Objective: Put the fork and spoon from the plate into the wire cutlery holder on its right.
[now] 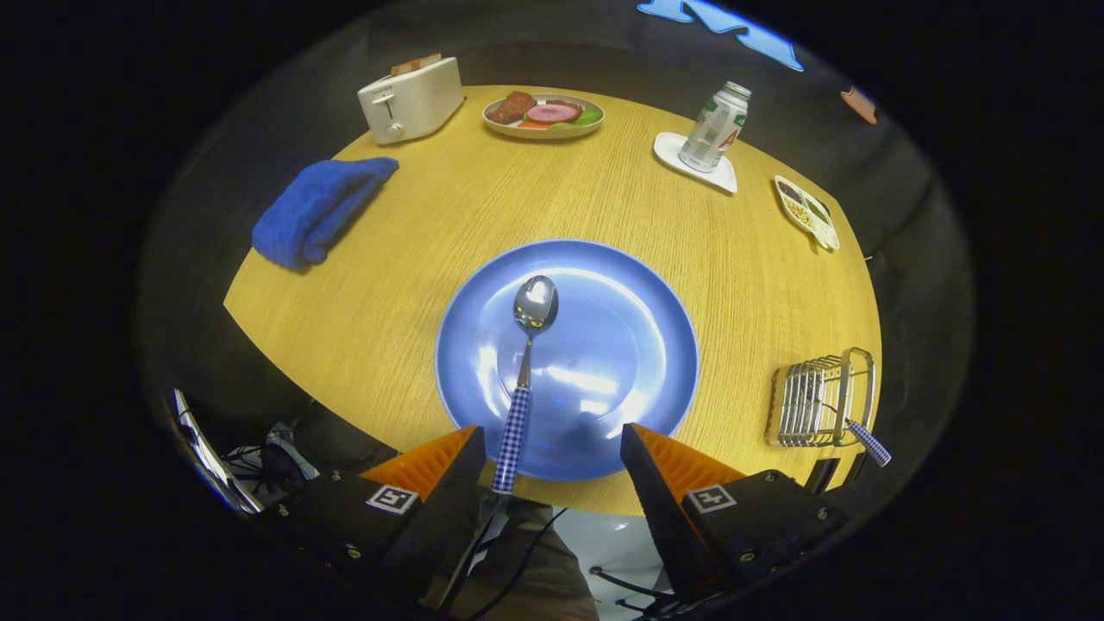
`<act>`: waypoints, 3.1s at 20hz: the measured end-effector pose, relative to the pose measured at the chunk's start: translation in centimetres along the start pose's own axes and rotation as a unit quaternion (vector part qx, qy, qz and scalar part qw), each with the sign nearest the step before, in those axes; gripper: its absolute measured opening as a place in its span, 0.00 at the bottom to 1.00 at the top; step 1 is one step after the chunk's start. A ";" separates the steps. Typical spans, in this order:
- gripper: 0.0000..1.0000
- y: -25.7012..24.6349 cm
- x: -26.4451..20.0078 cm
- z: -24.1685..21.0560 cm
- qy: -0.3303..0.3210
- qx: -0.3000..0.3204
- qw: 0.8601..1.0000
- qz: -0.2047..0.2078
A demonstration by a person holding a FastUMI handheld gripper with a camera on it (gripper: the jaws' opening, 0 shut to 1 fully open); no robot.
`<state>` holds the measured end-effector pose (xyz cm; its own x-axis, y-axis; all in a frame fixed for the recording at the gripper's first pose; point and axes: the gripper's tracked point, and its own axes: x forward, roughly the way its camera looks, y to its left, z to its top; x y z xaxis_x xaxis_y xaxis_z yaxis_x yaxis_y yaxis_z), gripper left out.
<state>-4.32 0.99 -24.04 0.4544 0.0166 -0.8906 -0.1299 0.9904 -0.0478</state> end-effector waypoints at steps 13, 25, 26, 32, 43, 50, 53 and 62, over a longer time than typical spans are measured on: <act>0.23 0.0 3.9 -1.8 0.087 -0.039 0.995 0.039; 0.05 -3.3 -1.1 -1.2 0.125 -0.107 0.986 0.040; 0.05 -4.3 -1.9 -1.8 0.134 -0.102 0.985 0.032; 0.05 -12.2 -8.0 -3.3 0.137 -0.036 0.989 -0.035; 0.05 -23.6 -12.9 -9.3 0.271 0.018 0.955 -0.117; 0.05 -26.0 -11.7 -9.9 0.336 -0.020 0.933 -0.123; 0.05 -26.6 -11.2 -9.5 0.360 -0.041 0.923 -0.128; 0.09 -26.5 -8.9 -7.3 0.396 -0.069 0.909 -0.110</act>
<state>-11.35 -26.42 -18.14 -0.2872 -0.3378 -0.8963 -0.2461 0.9304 -0.2718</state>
